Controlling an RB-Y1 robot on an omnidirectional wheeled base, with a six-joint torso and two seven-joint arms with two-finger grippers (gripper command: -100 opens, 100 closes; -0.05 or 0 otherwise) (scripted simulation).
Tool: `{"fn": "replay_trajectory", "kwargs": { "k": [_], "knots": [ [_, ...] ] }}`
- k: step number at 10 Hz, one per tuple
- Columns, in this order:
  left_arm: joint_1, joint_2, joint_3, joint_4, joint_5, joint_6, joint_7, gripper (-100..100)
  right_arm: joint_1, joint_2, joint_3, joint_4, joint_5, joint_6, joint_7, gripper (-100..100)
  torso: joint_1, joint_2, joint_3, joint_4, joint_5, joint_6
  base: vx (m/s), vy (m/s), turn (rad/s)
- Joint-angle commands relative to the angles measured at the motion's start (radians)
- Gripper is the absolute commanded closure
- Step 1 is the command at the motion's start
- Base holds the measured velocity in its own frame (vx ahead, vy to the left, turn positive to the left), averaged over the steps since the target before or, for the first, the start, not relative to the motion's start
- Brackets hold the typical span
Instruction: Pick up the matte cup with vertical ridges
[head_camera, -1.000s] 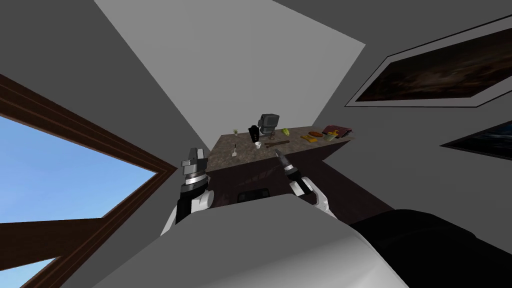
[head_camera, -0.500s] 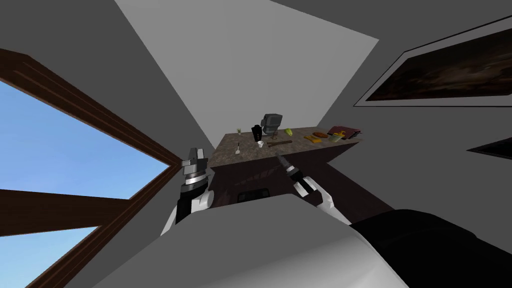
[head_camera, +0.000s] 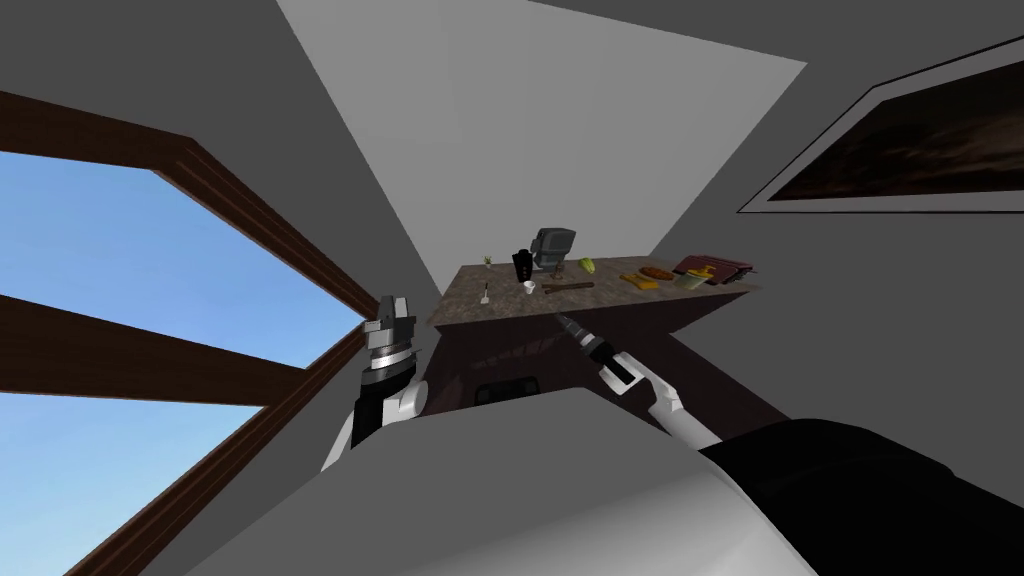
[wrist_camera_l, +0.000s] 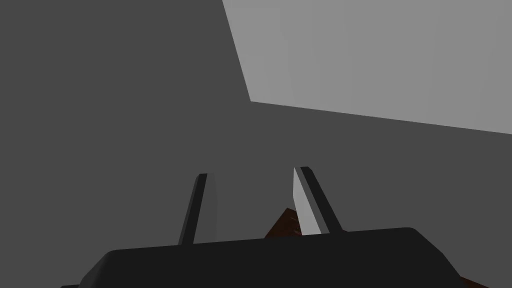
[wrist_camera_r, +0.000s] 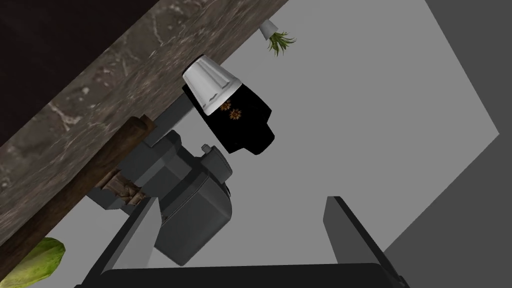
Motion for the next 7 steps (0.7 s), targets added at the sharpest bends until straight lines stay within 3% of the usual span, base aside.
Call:
{"fn": "replay_trajectory", "kwargs": {
  "k": [1, 2, 4, 7],
  "knots": [
    [0.0, 0.0, 0.0, 0.0, 0.0, 0.0, 0.0, 0, -0.007, -0.05, 0.006, 0.05, 0.014, 0.005, 0.002, -100, 0.0, 0.0, 0.0, 0.0, 0.0, 0.0, -0.015, 0.051, 0.149],
    [0.0, 0.0, 0.0, 0.0, 0.0, 0.0, 0.0, 0, -0.009, -0.08, 0.008, 0.086, 0.025, 0.007, 0.002, -100, 0.0, -0.001, 0.0, 0.0, 0.0, -0.001, -0.018, 0.082, 0.344],
    [0.0, 0.0, 0.0, 0.0, 0.0, 0.0, 0.0, 0, -0.011, -0.139, 0.01, 0.132, 0.036, 0.009, 0.002, -100, 0.001, -0.001, -0.001, 0.0, 0.0, 0.0, -0.001, 0.052, 0.111],
    [0.0, 0.0, 0.0, 0.0, 0.0, 0.0, 0.0, 0, -0.012, -0.194, 0.013, 0.179, 0.046, 0.011, 0.002, -100, 0.001, -0.003, -0.001, -0.001, 0.0, -0.001, 0.011, 0.046, 0.134]
  ]
}}
